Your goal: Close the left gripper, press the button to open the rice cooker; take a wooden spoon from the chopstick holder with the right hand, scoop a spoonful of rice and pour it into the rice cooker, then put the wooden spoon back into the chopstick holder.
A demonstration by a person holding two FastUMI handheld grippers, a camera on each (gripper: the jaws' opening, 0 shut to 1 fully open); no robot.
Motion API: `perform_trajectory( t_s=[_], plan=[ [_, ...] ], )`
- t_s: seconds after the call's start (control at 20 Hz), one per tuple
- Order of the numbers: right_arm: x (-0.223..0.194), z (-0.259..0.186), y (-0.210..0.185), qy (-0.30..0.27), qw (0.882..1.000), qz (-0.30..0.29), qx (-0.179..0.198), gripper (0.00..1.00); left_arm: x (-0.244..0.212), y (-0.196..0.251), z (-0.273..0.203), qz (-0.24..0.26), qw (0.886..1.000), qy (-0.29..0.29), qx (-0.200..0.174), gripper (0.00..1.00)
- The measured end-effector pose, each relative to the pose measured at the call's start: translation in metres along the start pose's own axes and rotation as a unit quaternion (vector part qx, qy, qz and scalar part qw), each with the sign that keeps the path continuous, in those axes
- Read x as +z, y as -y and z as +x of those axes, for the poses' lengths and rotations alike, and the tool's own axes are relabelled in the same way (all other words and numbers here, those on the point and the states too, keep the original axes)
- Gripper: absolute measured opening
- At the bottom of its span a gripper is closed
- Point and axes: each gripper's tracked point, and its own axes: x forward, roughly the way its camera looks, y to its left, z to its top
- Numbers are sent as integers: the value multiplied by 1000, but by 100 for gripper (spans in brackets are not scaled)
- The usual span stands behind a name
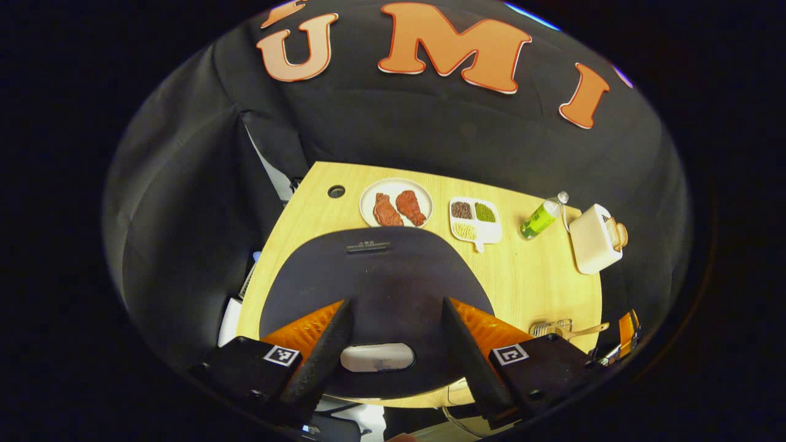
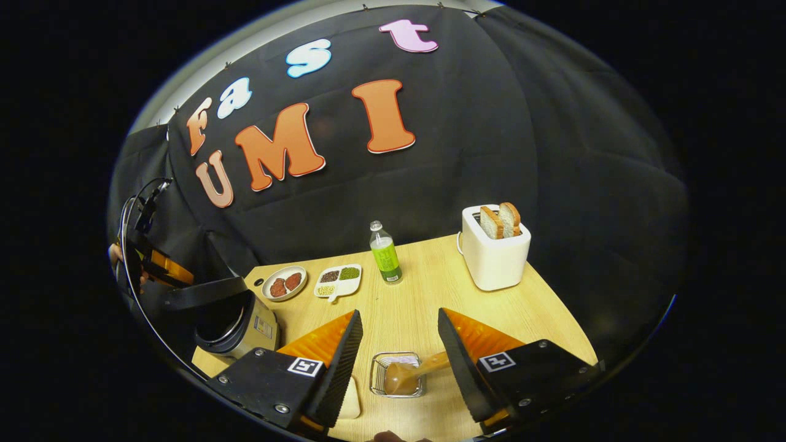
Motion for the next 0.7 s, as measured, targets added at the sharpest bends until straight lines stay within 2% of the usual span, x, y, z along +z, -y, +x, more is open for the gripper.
perform_trajectory(
  t_s=[0.3, 0.5, 0.7],
  plan=[
    [-10, 2, -10, -14, 1000, -8, 10, 78, -36, 0, 19, 8, 999, -47, 10, 99],
    [-14, 1, -15, -19, 1000, -18, 12, 78, -62, -1, 41, 13, 996, -86, 22, 95],
    [-14, 1, -19, -20, 999, -26, 13, 78, -57, 1, 47, 14, 996, -89, 24, 99]
  ],
)
